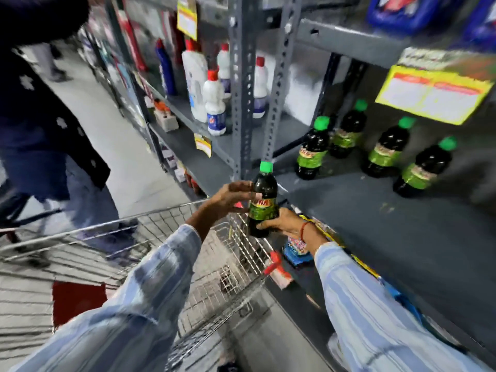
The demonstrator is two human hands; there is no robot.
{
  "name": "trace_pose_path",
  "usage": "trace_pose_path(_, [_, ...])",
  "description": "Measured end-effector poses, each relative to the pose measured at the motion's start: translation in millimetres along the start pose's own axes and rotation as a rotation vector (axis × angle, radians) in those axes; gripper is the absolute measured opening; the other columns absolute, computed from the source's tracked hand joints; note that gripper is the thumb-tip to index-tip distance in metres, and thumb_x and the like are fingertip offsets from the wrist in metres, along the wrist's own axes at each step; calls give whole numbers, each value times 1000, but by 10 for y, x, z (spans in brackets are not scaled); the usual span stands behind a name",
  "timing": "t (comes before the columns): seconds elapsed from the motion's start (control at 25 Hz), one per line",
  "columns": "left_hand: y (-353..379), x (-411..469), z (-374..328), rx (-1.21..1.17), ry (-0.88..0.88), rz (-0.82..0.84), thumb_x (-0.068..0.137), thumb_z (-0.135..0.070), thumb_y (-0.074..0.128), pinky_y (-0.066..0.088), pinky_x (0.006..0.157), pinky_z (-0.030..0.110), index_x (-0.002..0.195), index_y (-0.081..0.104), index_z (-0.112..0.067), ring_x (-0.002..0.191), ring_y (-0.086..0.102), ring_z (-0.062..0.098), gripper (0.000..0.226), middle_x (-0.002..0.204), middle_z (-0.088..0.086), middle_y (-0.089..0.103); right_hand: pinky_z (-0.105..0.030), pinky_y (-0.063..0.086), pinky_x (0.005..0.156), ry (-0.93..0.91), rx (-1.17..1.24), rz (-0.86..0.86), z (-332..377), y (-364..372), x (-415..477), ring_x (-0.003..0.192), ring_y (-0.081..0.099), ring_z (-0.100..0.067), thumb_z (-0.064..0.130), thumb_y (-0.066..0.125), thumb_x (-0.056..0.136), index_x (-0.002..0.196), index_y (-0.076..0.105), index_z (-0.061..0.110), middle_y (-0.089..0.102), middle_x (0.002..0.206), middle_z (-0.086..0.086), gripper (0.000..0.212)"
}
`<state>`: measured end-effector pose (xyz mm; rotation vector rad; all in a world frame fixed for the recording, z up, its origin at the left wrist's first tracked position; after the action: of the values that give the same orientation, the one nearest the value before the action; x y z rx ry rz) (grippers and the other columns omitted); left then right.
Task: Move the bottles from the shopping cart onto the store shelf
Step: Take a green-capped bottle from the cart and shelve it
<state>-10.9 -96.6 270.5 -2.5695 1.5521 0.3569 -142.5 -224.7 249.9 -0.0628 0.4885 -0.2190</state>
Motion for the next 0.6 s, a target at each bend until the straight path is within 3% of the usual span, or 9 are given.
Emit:
trace_pose_path(0.08, [126, 112, -185, 8, 49, 43, 80, -8, 67, 60, 76, 31, 111, 66, -17, 101, 66, 5, 32, 110, -8, 68, -26, 53, 82, -25, 5, -18, 131, -169, -160, 76, 62, -14, -18, 61, 76, 123, 50, -14, 64, 93, -7, 49])
trace_pose_path(0.2, [439, 229, -504, 23, 58, 60, 76, -14, 73, 60, 70, 28, 99, 68, -27, 90, 69, 4, 28, 94, -14, 73, -41, 45, 100, -83, 34, -77, 212, -459, -392, 94, 59, -23, -20, 61, 75, 124, 48, -16, 59, 115, -20, 51])
trace_pose_path(0.36, [895, 484, -788, 42, 112, 120, 74, -13, 74, 57, 81, 33, 105, 66, -26, 91, 67, 11, 35, 96, -7, 70, -39, 47, 98, -134, 40, -252, 192, -892, -618, 106, 57, -25, -14, 69, 72, 122, 52, -11, 58, 127, -26, 53])
trace_pose_path(0.44, [1129, 621, -851, 53, 140, 140, 76, -8, 72, 59, 79, 27, 110, 63, -23, 90, 67, 12, 38, 98, -4, 69, -45, 44, 105, -136, 48, -372, 129, -1117, -667, 113, 58, -32, -13, 72, 69, 123, 52, -8, 58, 127, -27, 58])
trace_pose_path(0.52, [1350, 793, -882, 89, 157, 155, 78, -2, 68, 58, 71, 19, 112, 61, -16, 86, 67, 8, 37, 97, -4, 68, -48, 43, 106, -122, 43, -500, 55, -1329, -678, 117, 56, -34, -10, 76, 66, 124, 51, -6, 59, 127, -25, 64])
trace_pose_path(0.6, [1521, 973, -885, 166, 163, 146, 79, 5, 65, 57, 78, 24, 118, 55, 2, 88, 66, 12, 40, 105, 13, 68, -39, 46, 100, -110, 21, -601, -16, -1479, -668, 111, 58, -28, -8, 79, 64, 122, 51, -5, 60, 125, -23, 65])
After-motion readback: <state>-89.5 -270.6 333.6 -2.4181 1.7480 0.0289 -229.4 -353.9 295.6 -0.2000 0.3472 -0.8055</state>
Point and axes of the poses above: each hand's wrist, its own x-axis towards the middle knuckle, its own y-axis out of the palm, z = x × y, the point moved 1 cm from there along x, towards the middle knuckle
